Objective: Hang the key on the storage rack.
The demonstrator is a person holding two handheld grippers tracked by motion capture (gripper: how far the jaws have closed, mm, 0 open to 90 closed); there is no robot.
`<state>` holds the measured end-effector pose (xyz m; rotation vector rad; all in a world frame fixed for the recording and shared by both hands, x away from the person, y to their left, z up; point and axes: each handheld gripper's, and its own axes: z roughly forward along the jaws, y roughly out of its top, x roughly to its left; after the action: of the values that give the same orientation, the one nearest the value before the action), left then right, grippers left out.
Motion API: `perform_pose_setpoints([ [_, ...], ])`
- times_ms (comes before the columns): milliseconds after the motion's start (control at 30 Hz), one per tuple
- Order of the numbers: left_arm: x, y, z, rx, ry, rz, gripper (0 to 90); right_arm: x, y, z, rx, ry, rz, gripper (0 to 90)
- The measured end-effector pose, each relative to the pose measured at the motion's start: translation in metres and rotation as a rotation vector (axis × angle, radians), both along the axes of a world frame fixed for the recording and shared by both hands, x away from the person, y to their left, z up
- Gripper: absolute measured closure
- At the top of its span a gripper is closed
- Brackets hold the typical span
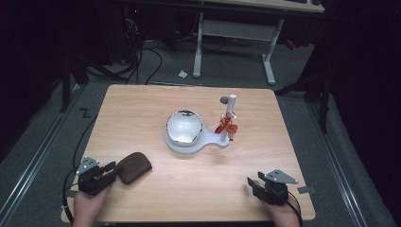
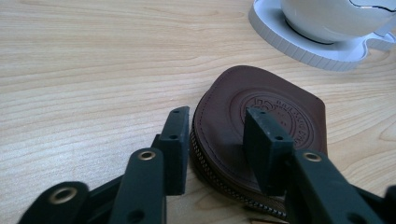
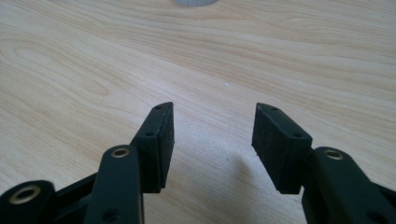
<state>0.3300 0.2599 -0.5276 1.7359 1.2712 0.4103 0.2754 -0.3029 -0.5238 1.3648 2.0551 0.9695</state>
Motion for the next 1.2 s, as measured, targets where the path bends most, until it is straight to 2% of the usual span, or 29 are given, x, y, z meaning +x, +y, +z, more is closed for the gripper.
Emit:
perform_pose_setpoints([
  [133, 0.000, 0.002, -0.001, -0.024, 0.028, 0.015, 65.5, 0.002, 0.003, -0.002, -0.009, 0.004, 0.016, 48.9],
  [200, 0.001, 0.005, -0.003, -0.067, 0.055, 0.022, 65.4, 0.002, 0.003, -0.002, -0.011, 0.004, 0.017, 48.9],
  [300, 0.000, 0.006, -0.006, -0.098, 0.074, 0.015, 65.6, 0.000, 0.001, -0.001, -0.012, 0.003, 0.016, 49.0],
  [400, 0.002, 0.009, -0.010, -0.158, 0.107, 0.011, 65.8, 0.000, -0.002, -0.002, -0.003, 0.012, 0.011, 48.9],
  [467, 0.002, 0.010, -0.010, -0.174, 0.119, 0.013, 66.2, 0.000, -0.002, -0.002, 0.000, 0.016, 0.005, 48.8],
  [600, 0.001, 0.009, -0.010, -0.161, 0.114, 0.004, 68.3, -0.001, 0.000, -0.001, -0.003, 0.015, 0.013, 48.8],
  [667, 0.001, 0.010, -0.010, -0.162, 0.117, 0.008, 75.3, 0.000, 0.000, -0.002, -0.008, 0.016, 0.018, 48.7],
  [733, 0.002, 0.011, -0.011, -0.164, 0.122, 0.012, 76.4, 0.000, 0.000, -0.003, -0.008, 0.022, 0.017, 48.6],
  [767, 0.002, 0.011, -0.011, -0.170, 0.126, 0.013, 80.3, 0.000, -0.001, -0.003, -0.007, 0.022, 0.016, 48.6],
  [833, 0.002, 0.011, -0.011, -0.171, 0.126, 0.017, 82.3, 0.001, -0.001, -0.003, -0.004, 0.023, 0.014, 48.6],
  [1033, 0.001, 0.008, -0.009, -0.137, 0.107, 0.008, 85.4, 0.000, -0.002, -0.002, -0.003, 0.018, 0.014, 48.7],
  [1067, 0.001, 0.008, -0.007, -0.143, 0.110, 0.000, 86.3, 0.000, -0.002, -0.002, -0.001, 0.020, 0.011, 48.8],
  [1200, -0.004, 0.003, 0.003, -0.099, 0.055, -0.023, 86.9, 0.000, -0.003, -0.002, 0.002, 0.023, 0.010, 48.9],
])
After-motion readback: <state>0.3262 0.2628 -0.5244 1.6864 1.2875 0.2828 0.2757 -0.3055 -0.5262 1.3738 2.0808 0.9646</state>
